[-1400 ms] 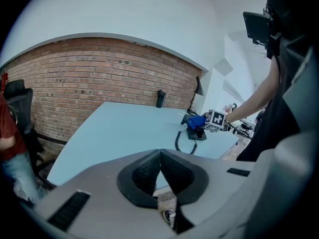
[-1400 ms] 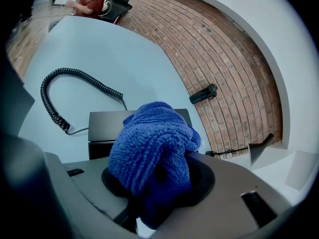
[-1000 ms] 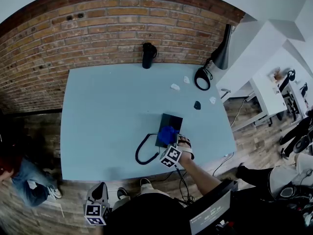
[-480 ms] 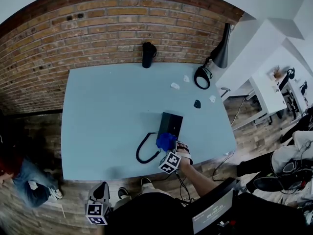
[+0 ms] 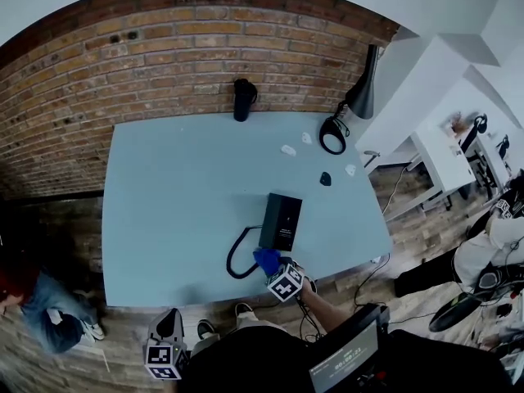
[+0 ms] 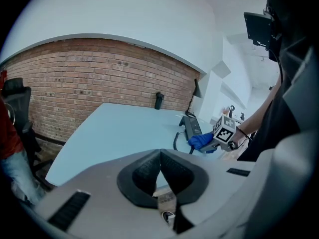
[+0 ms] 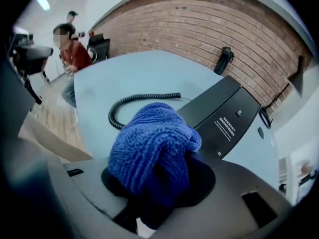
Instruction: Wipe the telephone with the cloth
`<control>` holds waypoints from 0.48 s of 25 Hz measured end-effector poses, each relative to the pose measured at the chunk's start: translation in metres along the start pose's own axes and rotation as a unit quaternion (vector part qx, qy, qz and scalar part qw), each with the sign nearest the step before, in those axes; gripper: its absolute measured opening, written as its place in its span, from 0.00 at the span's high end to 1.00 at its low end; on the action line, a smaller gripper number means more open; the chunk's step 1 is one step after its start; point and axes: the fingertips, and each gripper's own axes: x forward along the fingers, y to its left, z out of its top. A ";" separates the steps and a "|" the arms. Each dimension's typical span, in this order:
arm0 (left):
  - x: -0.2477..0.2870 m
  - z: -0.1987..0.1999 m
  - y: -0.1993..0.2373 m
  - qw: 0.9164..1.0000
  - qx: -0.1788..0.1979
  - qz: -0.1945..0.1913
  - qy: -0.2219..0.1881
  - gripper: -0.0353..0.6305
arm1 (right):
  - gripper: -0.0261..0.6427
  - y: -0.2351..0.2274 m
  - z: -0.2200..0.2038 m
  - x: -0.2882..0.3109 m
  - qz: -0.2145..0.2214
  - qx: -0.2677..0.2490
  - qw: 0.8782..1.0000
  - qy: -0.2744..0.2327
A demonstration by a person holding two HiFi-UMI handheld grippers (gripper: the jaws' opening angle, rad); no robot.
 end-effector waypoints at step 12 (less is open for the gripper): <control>-0.013 -0.008 0.002 1.000 -0.009 0.001 -0.010 0.91 | 0.69 0.152 0.127 -0.068 0.139 -0.128 0.963 -0.192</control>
